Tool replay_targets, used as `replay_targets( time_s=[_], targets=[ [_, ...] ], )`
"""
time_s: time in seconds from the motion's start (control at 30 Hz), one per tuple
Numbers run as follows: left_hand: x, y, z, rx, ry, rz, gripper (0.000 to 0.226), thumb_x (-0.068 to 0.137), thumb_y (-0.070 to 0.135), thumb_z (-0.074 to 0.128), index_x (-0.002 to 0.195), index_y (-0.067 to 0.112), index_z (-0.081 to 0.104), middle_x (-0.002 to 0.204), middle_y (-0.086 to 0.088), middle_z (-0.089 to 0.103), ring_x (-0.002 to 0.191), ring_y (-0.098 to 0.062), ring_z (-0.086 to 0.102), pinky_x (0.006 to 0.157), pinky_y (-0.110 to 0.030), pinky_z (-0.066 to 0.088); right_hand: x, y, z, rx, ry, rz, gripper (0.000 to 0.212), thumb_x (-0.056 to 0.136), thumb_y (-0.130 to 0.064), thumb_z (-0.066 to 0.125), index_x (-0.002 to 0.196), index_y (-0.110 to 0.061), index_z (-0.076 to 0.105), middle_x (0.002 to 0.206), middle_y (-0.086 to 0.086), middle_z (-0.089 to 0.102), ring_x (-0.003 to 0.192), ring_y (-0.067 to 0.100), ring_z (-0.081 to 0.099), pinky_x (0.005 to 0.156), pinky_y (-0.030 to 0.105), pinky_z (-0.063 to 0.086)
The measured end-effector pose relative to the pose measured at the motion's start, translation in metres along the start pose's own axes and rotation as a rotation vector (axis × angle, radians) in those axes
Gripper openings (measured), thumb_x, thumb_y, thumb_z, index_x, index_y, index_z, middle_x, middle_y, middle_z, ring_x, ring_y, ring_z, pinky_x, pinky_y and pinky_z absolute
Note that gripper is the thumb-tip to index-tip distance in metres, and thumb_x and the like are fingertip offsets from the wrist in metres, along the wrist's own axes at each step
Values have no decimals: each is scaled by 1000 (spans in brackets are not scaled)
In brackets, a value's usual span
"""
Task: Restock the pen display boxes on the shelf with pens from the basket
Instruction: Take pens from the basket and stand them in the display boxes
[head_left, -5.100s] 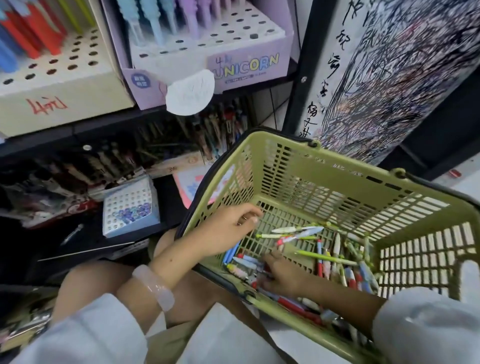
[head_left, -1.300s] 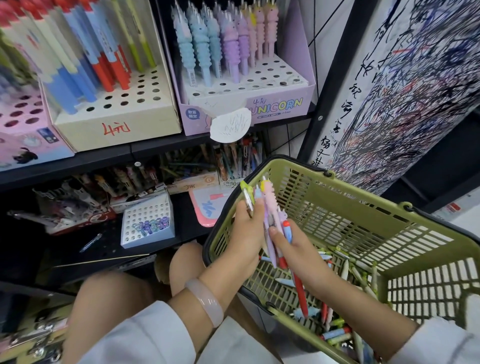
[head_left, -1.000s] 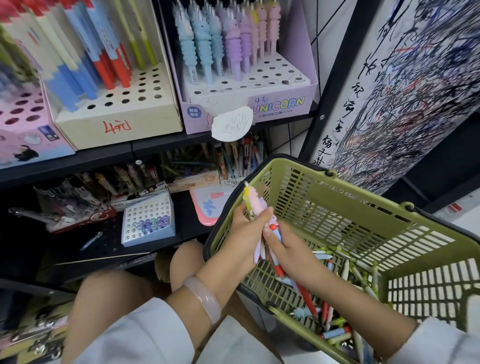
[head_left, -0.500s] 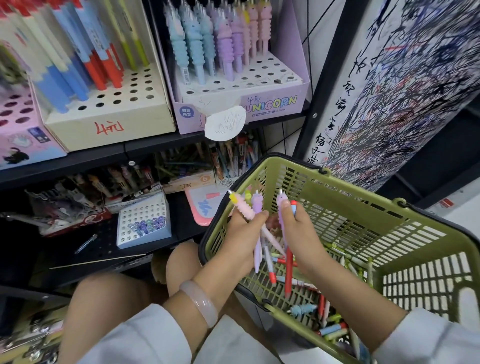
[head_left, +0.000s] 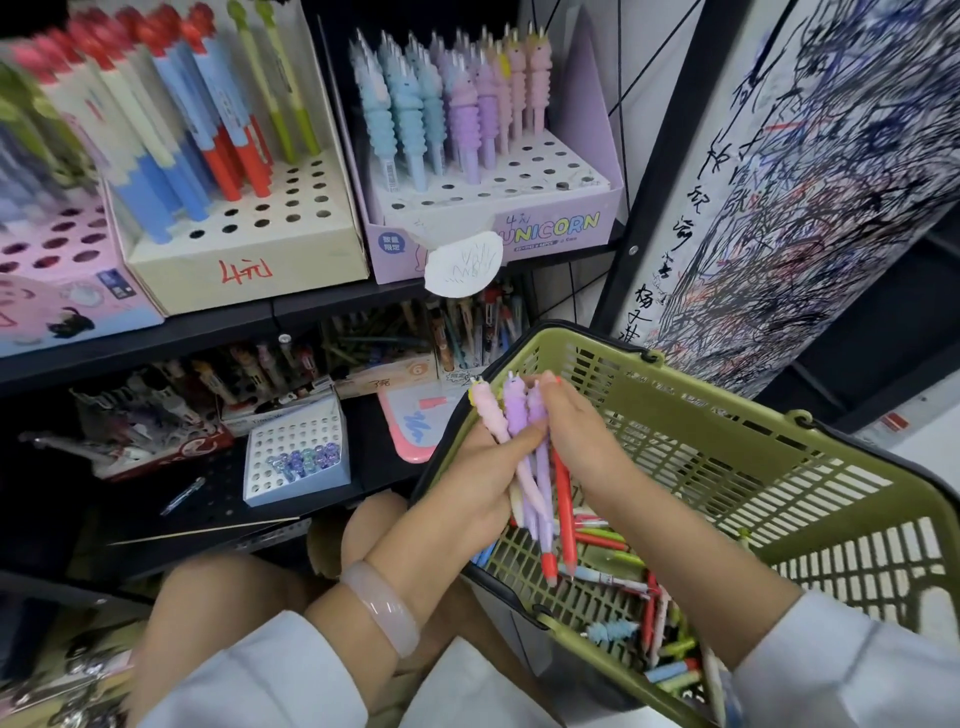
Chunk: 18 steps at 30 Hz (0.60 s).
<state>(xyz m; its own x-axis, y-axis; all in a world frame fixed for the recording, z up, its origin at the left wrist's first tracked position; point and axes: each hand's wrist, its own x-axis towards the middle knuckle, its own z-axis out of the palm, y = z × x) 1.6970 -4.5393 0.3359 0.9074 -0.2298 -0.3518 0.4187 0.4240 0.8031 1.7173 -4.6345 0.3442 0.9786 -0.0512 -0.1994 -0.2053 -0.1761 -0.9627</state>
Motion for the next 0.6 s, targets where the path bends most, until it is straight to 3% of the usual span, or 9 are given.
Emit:
replay_targets(
  time_s=[0.13,0.27,0.33,0.47,0.53,0.6],
  targets=[
    [-6,11,-4,3,-39,-36,21,91,0,53,103,15,63,82,-1,74,74,-11,71,59,-21,55,11,-17,5,-44,39,3,31,101,-31,27,104,-21,56,106,-1,56,98,14,52,74,19,40],
    [-13,25,-10,-4,11,38,21,89,0,56,99,16,65,79,3,74,73,-9,71,58,-19,54,11,-29,19,21,-17,48,38,100,-43,23,107,-24,56,117,3,57,112,20,54,99,35,41],
    [-16,32,-10,2,49,89,22,89,-1,55,101,15,64,76,5,74,69,-7,70,57,-18,54,6,-36,27,113,-11,76,38,100,-46,24,101,-25,56,119,10,59,114,25,55,104,43,41],
    [-24,47,-11,68,119,157,19,91,0,53,105,9,61,66,4,69,53,0,65,46,-13,49,-4,-53,40,209,84,-39,26,98,-28,32,97,-13,53,95,11,57,90,22,57,91,42,47],
    [-27,55,-14,57,131,203,19,90,1,54,103,12,63,65,9,70,56,0,66,48,-14,51,-9,-61,46,185,112,-140,21,97,-21,34,87,-16,51,82,3,53,76,14,52,75,33,45],
    [-31,66,-19,34,157,248,20,90,2,54,103,14,63,64,12,70,57,1,66,51,-14,51,-12,-69,54,121,133,-207,18,97,-20,38,84,-19,51,81,0,54,75,11,51,71,30,42]
  ],
)
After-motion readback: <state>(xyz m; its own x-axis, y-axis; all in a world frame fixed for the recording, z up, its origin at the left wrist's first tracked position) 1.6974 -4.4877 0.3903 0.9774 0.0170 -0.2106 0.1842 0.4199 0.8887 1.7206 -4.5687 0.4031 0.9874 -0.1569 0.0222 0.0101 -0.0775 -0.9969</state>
